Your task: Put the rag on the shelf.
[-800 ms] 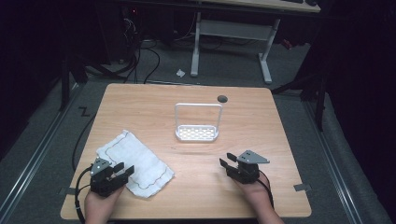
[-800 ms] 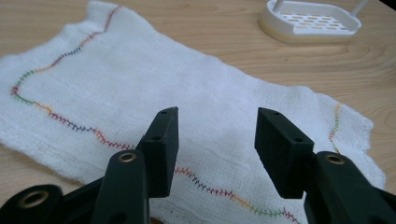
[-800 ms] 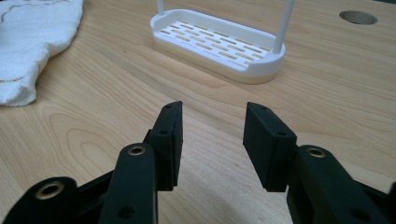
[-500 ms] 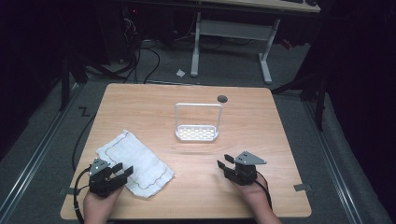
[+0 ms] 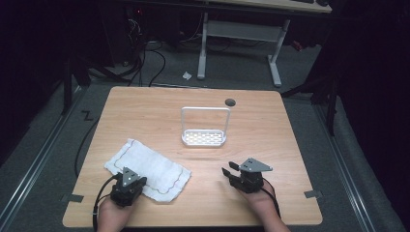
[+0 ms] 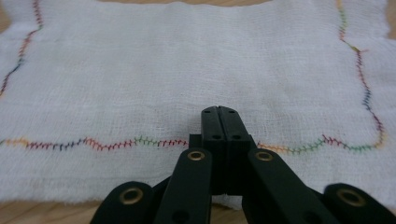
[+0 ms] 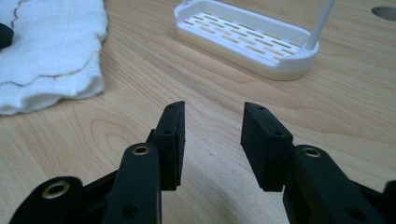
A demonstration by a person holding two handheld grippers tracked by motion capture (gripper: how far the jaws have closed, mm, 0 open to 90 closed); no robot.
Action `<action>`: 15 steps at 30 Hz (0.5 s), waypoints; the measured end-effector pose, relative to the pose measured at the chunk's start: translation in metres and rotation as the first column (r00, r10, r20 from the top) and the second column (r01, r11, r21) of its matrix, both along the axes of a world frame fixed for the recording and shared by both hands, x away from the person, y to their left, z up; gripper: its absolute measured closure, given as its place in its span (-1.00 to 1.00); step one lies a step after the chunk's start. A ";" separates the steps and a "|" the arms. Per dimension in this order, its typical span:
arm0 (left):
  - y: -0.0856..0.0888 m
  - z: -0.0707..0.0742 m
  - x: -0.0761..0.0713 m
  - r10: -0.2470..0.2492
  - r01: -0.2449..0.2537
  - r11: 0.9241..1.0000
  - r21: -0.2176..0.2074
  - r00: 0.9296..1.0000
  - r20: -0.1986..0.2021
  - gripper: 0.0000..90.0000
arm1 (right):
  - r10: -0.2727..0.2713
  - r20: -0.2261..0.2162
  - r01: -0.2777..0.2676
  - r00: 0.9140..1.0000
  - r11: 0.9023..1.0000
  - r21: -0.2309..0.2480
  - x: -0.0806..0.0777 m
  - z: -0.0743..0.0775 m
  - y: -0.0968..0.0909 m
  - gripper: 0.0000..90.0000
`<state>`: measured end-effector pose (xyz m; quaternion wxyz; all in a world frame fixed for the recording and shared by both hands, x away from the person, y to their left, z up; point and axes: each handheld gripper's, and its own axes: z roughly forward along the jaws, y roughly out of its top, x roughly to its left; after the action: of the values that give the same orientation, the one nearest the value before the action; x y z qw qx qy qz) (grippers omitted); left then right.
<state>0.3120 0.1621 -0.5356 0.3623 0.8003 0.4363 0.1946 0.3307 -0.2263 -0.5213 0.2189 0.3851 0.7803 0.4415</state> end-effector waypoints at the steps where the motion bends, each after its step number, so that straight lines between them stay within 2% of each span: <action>1: -0.004 0.000 -0.001 -0.016 0.016 1.000 -0.013 1.000 -0.008 1.00 | 0.002 0.000 -0.002 1.000 1.000 0.002 0.000 0.001 0.000 0.40; 4: -0.019 0.000 -0.003 -0.065 0.065 0.998 -0.020 0.998 -0.015 1.00 | 0.015 -0.003 -0.015 1.000 1.000 0.004 -0.001 0.001 0.003 0.47; 6: -0.028 0.000 -0.005 -0.095 0.094 0.995 -0.037 0.995 -0.021 1.00 | 0.044 -0.013 -0.043 0.999 0.999 0.008 -0.001 0.002 0.009 0.64; 8: -0.038 -0.001 -0.008 -0.124 0.124 0.992 -0.040 0.992 -0.020 1.00 | 0.055 -0.018 -0.054 0.998 0.998 0.018 -0.001 0.003 0.013 0.70; 10: -0.045 -0.001 -0.010 -0.149 0.148 0.988 -0.034 0.989 -0.015 1.00 | 0.071 -0.049 -0.068 0.996 0.997 0.043 0.001 0.002 0.023 0.81; 12: -0.050 -0.001 -0.012 -0.165 0.164 0.986 -0.037 0.986 -0.017 1.00 | 0.094 -0.062 -0.093 0.994 0.996 0.013 0.004 0.000 0.039 0.91; 15: -0.053 -0.001 -0.015 -0.179 0.178 0.983 -0.044 0.984 -0.015 1.00 | 0.115 -0.084 -0.124 0.990 0.986 -0.113 0.011 -0.006 0.064 1.00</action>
<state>0.2972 0.1090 -0.5370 0.3911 0.8301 0.3702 0.1442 0.3419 -0.1624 -0.5277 0.1841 0.3408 0.8345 0.3918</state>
